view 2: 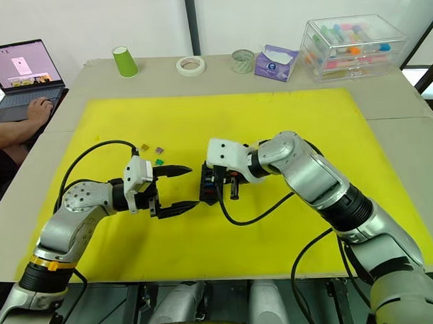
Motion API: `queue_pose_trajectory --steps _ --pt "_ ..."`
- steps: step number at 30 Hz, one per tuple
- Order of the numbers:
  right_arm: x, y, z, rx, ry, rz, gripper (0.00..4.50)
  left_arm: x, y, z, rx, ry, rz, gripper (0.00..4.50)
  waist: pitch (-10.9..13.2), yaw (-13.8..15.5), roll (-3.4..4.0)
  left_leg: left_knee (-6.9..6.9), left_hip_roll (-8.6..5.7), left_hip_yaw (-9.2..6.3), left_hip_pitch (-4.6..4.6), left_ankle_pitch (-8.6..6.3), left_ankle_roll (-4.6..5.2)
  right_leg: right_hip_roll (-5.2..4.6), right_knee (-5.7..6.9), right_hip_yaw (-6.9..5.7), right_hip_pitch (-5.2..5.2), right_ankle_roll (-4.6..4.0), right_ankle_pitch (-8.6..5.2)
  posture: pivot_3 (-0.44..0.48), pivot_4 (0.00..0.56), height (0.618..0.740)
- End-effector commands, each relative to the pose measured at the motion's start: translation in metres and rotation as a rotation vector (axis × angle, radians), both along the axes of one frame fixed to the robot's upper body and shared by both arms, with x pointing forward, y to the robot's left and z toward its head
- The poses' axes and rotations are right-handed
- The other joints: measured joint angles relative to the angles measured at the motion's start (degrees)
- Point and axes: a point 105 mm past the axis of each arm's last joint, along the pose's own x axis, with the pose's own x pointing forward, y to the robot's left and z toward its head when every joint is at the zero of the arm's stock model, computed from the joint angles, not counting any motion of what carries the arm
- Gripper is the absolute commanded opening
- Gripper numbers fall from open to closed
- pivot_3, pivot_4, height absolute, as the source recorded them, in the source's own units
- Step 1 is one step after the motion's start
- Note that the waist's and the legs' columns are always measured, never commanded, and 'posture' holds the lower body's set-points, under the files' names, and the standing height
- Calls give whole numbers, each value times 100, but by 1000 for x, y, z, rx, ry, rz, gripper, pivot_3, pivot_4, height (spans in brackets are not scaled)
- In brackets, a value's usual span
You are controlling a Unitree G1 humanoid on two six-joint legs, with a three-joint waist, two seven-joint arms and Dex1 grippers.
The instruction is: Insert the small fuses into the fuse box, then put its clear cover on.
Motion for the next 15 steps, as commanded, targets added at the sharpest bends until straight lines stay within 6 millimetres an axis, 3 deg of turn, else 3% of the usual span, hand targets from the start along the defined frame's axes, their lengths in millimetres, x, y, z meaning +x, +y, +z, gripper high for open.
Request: queue_pose_trajectory --steps 1,5,10,15 --pt "0 2 3 -6 -16 17 0 0 -1 4 -1 -33 -5 4449 0 -1 0 0 0 0 0 0 0 0 0 0 0 0 0 0 150 740" --pt "-2 3 8 9 -23 39 0 -1 0 2 0 -30 -3 4449 0 -1 0 0 0 0 0 0 0 0 0 0 0 0 0 0 150 740" --pt "-3 4 15 34 -40 49 1409 0 1 2 -1 -34 -2 4500 0 2 0 0 0 0 0 0 0 0 0 0 0 0 0 0 150 740" --pt "-1 5 21 64 -50 45 1409 0 0 3 0 -36 -5 4500 0 0 0 0 0 0 0 0 0 0 0 0 0 0 0 0 150 740"
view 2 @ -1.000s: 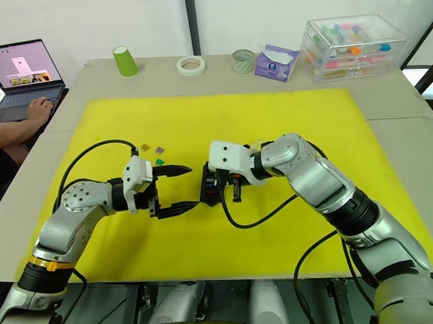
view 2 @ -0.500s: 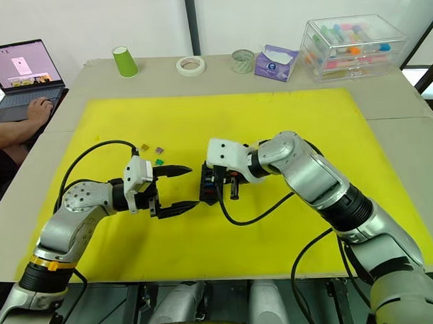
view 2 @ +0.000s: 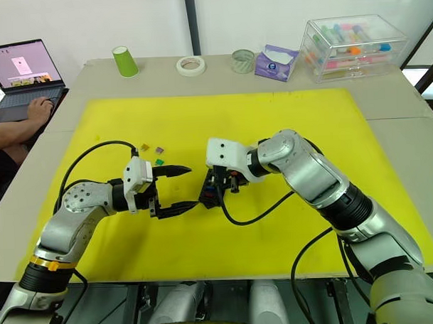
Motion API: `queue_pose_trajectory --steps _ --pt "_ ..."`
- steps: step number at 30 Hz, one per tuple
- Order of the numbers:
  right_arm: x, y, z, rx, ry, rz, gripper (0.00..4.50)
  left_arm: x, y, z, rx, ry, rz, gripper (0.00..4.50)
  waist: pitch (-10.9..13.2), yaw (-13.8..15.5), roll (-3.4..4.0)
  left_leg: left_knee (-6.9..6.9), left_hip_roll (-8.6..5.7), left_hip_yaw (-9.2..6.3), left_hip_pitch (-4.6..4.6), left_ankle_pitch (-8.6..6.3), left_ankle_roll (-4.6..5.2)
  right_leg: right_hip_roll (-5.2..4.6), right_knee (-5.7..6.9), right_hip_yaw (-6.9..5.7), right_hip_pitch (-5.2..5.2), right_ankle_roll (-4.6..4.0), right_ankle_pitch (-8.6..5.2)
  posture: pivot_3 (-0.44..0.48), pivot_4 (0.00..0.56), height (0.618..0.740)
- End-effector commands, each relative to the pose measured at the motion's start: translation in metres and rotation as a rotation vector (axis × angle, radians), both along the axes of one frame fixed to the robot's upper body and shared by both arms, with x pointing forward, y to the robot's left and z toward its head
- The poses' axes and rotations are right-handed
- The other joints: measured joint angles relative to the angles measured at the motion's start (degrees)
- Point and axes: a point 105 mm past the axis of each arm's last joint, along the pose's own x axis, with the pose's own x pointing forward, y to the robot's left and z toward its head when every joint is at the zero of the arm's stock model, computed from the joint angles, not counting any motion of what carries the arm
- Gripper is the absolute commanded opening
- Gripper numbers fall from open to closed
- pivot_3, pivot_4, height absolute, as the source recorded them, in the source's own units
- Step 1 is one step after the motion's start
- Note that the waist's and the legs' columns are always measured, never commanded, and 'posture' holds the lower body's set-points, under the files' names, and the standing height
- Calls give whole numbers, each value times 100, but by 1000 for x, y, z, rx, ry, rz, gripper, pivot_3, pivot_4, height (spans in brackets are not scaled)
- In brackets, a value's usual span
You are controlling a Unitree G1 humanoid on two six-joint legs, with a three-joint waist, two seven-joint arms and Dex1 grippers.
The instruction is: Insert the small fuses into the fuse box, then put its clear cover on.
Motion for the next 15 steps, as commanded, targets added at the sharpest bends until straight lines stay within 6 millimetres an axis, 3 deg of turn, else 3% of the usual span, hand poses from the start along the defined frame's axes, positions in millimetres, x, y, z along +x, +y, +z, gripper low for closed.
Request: queue_pose_trajectory --steps 1,9,13,15 --pt "1 5 17 51 -51 14 1409 -1 -2 5 -6 -27 -10 4500 0 -1 0 0 0 0 0 0 0 0 0 0 0 0 0 0 150 740" --pt "3 4 40 192 -35 -12 1409 3 -3 7 -7 -40 -11 4500 0 8 0 0 0 -1 0 0 0 0 1 0 0 0 0 0 150 740" --pt "2 -6 32 171 -57 -39 1409 3 -3 7 -17 -35 -14 4500 0 11 0 1 -1 -1 0 0 0 -1 0 -1 1 0 0 0 150 740" --pt "-4 -7 26 172 -34 -36 997 3 -2 6 -15 -33 -17 4500 0 1 0 0 -1 -1 0 0 0 -1 0 -1 1 0 0 0 150 740"
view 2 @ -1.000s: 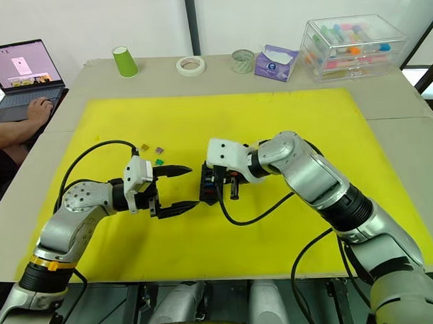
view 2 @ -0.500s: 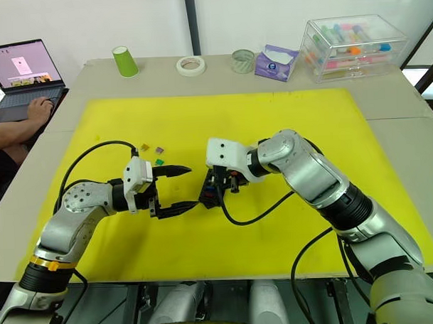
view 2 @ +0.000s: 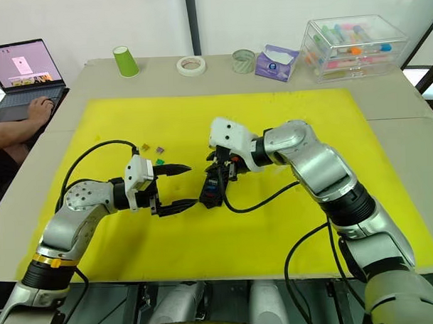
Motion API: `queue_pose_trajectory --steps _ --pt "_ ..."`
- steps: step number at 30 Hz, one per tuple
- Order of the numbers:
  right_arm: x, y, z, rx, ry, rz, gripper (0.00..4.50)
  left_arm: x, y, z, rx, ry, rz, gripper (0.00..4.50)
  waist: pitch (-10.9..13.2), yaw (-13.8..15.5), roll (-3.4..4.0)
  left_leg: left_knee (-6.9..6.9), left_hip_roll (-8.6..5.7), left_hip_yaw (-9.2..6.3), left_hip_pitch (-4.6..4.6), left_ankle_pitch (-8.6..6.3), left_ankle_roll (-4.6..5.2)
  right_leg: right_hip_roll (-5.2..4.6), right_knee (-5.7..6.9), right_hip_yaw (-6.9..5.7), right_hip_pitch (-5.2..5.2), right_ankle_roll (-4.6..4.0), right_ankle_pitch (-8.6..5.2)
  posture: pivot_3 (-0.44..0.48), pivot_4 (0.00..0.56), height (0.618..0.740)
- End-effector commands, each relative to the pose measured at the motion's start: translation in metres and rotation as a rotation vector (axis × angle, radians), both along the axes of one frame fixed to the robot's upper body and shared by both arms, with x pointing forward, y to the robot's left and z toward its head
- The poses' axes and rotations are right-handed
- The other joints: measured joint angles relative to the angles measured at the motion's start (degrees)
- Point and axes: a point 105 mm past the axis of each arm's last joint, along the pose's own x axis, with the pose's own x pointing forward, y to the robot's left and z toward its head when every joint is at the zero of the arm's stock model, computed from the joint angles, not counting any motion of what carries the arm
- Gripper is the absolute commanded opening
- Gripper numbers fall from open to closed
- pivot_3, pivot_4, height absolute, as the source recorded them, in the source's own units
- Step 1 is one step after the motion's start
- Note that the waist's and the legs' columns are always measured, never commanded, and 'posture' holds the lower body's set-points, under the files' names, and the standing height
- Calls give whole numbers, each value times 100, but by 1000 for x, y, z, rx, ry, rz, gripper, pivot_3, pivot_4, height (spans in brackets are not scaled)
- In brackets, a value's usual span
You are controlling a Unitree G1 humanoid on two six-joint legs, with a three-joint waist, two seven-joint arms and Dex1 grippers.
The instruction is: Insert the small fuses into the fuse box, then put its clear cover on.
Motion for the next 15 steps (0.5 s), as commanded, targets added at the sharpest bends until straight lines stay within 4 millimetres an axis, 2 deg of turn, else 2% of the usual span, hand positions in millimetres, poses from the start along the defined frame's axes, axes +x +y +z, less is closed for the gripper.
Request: queue_pose_trajectory --steps 1,3,4,15 --pt "-10 1 6 23 -29 25 804 -2 -2 8 -9 -42 -22 4500 0 -6 0 0 0 0 0 0 0 0 0 0 0 0 0 0 150 740" --pt "-13 3 3 31 -18 27 167 -1 -2 7 -7 -41 -24 4500 0 -14 0 -1 1 0 0 0 0 0 1 0 -1 0 0 0 150 740" --pt "-14 5 2 36 -15 26 77 -1 -2 7 -6 -40 -27 4500 0 -15 0 -1 1 0 0 0 0 1 1 1 -2 0 0 0 150 740" --pt "-14 11 -8 38 2 21 77 0 -3 9 3 -42 -35 4500 0 -7 0 1 0 0 0 0 0 0 1 0 0 0 0 0 150 740"
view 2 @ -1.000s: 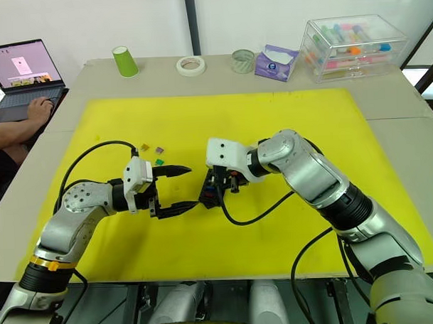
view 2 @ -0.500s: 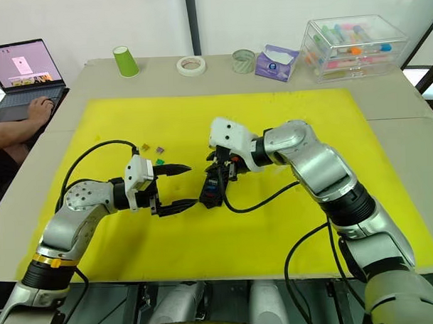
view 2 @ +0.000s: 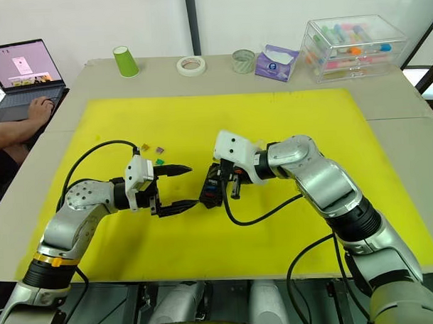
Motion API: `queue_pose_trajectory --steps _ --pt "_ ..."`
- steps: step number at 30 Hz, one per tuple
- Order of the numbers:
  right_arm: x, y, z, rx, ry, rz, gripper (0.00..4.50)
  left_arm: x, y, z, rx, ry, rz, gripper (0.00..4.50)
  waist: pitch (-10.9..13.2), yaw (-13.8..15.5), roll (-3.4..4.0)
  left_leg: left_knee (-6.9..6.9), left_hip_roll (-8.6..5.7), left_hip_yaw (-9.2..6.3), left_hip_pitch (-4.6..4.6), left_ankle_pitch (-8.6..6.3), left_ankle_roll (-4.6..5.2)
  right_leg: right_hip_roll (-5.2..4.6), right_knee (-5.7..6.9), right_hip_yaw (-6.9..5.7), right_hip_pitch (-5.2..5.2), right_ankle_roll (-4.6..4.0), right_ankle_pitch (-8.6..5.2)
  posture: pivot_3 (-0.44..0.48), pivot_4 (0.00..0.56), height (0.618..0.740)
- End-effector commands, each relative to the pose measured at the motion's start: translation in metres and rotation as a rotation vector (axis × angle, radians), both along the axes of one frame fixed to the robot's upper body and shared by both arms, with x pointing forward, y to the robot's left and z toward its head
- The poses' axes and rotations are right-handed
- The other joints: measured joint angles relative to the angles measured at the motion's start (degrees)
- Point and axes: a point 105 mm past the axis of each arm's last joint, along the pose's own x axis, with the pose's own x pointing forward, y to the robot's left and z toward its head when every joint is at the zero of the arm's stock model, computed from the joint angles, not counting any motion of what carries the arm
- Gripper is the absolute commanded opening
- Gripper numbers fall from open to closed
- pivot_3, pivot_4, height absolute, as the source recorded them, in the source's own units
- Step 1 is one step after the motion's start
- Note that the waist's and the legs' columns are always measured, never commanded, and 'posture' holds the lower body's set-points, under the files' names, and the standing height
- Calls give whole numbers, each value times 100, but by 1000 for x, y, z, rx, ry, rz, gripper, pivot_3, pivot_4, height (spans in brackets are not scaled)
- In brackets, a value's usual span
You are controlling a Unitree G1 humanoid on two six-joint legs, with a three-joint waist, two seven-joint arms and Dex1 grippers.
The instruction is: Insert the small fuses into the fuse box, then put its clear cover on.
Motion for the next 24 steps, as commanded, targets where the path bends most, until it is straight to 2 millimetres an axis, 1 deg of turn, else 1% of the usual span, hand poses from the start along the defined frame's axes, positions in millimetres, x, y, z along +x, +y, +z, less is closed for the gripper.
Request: queue_pose_trajectory --steps 1,4,10,12,15,17,22,24 --pt "-1 5 2 10 -29 20 77 0 -2 9 2 -45 -19 4500 0 -3 0 0 0 0 0 0 0 0 0 0 0 0 0 0 150 740" --pt "0 5 -5 3 -16 11 77 -1 -3 9 2 -45 -19 4500 0 3 0 0 0 0 0 0 0 0 0 0 0 0 0 0 150 740" --pt "2 -1 -31 -42 46 -6 77 -3 -2 9 8 -36 -12 4500 -1 1 -2 0 0 0 0 0 0 0 0 0 0 0 0 0 150 740" --pt "2 -2 -35 -49 48 -8 77 -3 -1 10 10 -36 -9 4500 -2 1 -1 0 0 0 1 0 0 1 0 0 2 0 0 0 150 740" --pt "3 -3 -36 -52 43 -4 77 -3 -1 11 11 -38 -6 4500 -2 1 -1 0 0 0 4 0 0 1 0 0 4 0 0 0 150 740" --pt "2 -3 -33 -44 39 2 77 -3 -1 12 11 -38 -5 4500 -3 1 -1 0 0 0 4 0 0 1 0 0 5 0 0 0 150 740" --pt "5 0 -10 32 -13 0 77 -2 2 17 2 -45 10 4500 -2 0 -1 0 0 -1 4 0 0 1 0 0 5 0 0 0 150 740" --pt "4 -1 9 104 -38 -12 77 2 14 23 0 -69 55 4500 -2 1 -1 0 0 0 4 0 0 1 0 0 4 0 0 0 150 740"
